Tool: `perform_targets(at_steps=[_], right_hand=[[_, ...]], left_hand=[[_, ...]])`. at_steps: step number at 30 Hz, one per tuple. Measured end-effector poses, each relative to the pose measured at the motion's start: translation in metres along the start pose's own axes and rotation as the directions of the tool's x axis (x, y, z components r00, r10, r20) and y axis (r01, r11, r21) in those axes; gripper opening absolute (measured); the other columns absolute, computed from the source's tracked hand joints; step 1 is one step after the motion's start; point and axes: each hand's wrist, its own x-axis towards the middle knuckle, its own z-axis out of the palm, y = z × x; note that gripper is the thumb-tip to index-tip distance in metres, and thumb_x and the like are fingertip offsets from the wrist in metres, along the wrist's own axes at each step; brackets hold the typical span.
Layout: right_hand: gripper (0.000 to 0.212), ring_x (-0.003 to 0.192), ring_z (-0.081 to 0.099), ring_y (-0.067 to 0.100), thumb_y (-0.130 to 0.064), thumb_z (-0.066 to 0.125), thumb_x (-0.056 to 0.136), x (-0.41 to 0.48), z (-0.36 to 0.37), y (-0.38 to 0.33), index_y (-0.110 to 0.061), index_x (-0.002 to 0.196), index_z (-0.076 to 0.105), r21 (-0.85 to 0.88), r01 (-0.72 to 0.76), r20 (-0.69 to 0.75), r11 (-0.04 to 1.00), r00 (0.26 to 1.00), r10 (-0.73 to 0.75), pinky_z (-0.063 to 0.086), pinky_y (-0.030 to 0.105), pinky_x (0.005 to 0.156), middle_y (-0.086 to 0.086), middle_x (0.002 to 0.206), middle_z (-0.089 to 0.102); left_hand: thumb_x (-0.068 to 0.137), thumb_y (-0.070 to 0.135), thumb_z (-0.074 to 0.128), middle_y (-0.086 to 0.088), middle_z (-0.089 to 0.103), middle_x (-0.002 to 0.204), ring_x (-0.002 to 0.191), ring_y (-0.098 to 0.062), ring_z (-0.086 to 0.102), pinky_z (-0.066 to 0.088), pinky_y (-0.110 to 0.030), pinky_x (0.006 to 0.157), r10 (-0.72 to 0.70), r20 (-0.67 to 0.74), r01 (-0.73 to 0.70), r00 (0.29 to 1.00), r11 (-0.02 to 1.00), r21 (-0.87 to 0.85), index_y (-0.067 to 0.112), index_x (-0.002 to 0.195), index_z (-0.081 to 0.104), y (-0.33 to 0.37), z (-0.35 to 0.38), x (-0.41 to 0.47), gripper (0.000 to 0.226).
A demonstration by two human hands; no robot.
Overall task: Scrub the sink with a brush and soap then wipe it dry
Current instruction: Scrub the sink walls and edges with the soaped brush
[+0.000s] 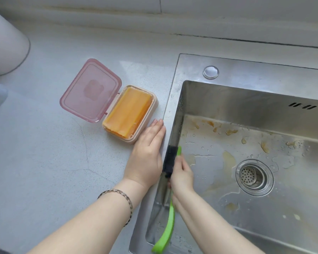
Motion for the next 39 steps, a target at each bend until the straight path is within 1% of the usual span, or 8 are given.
perform_targets(at_steps=[4,9,14,20,25,31,35,39], right_hand=[[0.038,0.126,0.047,0.007,-0.029,0.041,0.1,0.019,0.018,-0.059,-0.023,0.137,0.047,0.125,0.274,0.03,0.954,0.959,-0.28,0.036,0.029,0.109,-0.012,0.136,0.05],[0.039,0.101,0.047,0.013,-0.033,0.042,0.098,-0.001,0.0,-0.008,-0.022,0.134,0.052,-0.008,0.038,0.037,0.999,0.999,-0.037,0.037,0.022,0.087,-0.003,0.123,0.059],[0.039,0.129,0.046,0.013,-0.03,0.041,0.099,0.036,0.02,-0.068,-0.02,0.137,0.047,0.107,0.235,0.04,0.966,0.97,-0.24,0.032,0.034,0.112,-0.006,0.138,0.05],[0.037,0.123,0.049,0.013,-0.029,0.042,0.099,-0.045,-0.007,-0.005,-0.024,0.135,0.049,0.05,0.004,0.043,0.999,0.999,-0.006,0.037,0.031,0.105,-0.007,0.136,0.053],[0.039,0.115,0.047,0.002,-0.032,0.039,0.1,-0.003,0.011,-0.052,-0.027,0.138,0.046,0.049,0.103,0.008,0.993,0.995,-0.104,0.033,0.016,0.096,-0.01,0.136,0.052],[0.039,0.113,0.039,-0.009,-0.025,0.042,0.099,-0.068,-0.012,-0.009,-0.024,0.138,0.044,0.064,0.036,0.068,0.997,0.997,-0.041,0.029,-0.002,0.086,-0.021,0.129,0.046],[0.04,0.123,0.045,0.005,-0.027,0.04,0.1,-0.029,-0.003,-0.02,-0.022,0.139,0.044,0.032,0.014,0.02,0.999,1.0,-0.015,0.028,0.011,0.095,-0.007,0.139,0.049],[0.039,0.113,0.044,-0.002,-0.026,0.045,0.098,-0.059,-0.018,-0.006,-0.02,0.137,0.047,0.031,-0.08,0.091,0.996,0.993,0.077,0.03,0.008,0.093,-0.008,0.137,0.05]], left_hand=[[0.082,-0.001,0.035,-0.022,0.054,0.128,0.124,-0.025,0.039,0.027,-0.031,0.109,0.026,-0.035,-0.027,0.999,1.0,-0.01,-0.01,0.12,0.055,-0.004,0.002,0.0,0.043],[0.084,0.002,0.031,-0.022,0.054,0.127,0.124,-0.023,0.039,0.025,-0.03,0.11,0.016,-0.033,-0.017,0.999,1.0,-0.011,-0.01,0.119,0.055,-0.001,0.001,0.0,0.044],[0.082,0.0,0.03,-0.023,0.054,0.127,0.124,-0.024,0.039,0.024,-0.029,0.109,0.027,-0.044,-0.028,0.999,1.0,-0.011,-0.011,0.118,0.055,-0.003,0.002,0.001,0.046],[0.084,0.002,0.029,-0.023,0.054,0.127,0.124,-0.024,0.038,0.022,-0.026,0.11,0.033,-0.018,-0.032,0.999,0.999,0.02,-0.011,0.118,0.056,-0.001,0.0,0.002,0.045],[0.086,0.002,0.03,-0.023,0.053,0.128,0.124,-0.024,0.038,0.024,-0.026,0.11,0.028,-0.024,-0.028,0.999,0.999,0.017,-0.011,0.118,0.056,-0.001,0.001,0.001,0.043],[0.089,0.006,0.029,-0.02,0.051,0.131,0.126,-0.023,0.039,0.025,-0.024,0.111,0.006,-0.015,-0.006,1.0,1.0,0.013,-0.009,0.12,0.055,0.0,-0.001,0.0,0.043],[0.089,0.005,0.029,-0.02,0.051,0.132,0.127,-0.023,0.039,0.025,-0.025,0.111,0.005,-0.01,-0.005,1.0,1.0,0.019,-0.009,0.121,0.054,0.0,0.001,0.0,0.043],[0.088,0.005,0.028,-0.02,0.05,0.132,0.127,-0.022,0.038,0.023,-0.022,0.112,0.007,-0.011,-0.006,1.0,1.0,0.029,-0.009,0.121,0.054,-0.001,0.0,0.001,0.045]])
